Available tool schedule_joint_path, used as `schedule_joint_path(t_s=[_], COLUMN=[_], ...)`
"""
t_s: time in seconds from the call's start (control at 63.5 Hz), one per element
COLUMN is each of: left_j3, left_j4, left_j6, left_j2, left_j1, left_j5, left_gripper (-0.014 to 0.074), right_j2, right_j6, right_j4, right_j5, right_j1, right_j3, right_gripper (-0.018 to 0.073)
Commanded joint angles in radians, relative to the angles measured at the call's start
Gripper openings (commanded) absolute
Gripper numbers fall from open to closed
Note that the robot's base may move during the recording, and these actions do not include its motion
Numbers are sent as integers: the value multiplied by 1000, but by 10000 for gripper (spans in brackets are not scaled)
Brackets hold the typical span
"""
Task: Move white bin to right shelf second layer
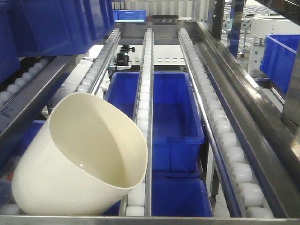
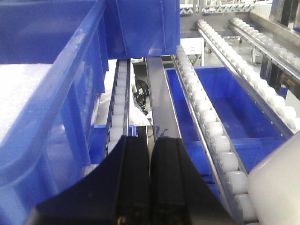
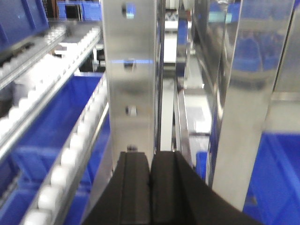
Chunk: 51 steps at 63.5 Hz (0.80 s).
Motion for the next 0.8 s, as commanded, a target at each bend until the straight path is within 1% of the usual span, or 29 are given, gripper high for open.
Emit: schedule_joint_path(t_s=[0.0, 0.788], left_j3=[37, 37], left_j4=[0, 0], left_j6=[-3, -3], left_j2=[-15, -15], left_j1=[-4, -4], left_j5=[-87, -87], left_gripper=[85, 85], right_j2=[-22, -21], right_j6=[-7, -7], right_j4=[3, 3], right_j5=[-80, -80], right_j1=[-8, -8], right_j3=[-14, -14], right_gripper=[48, 48])
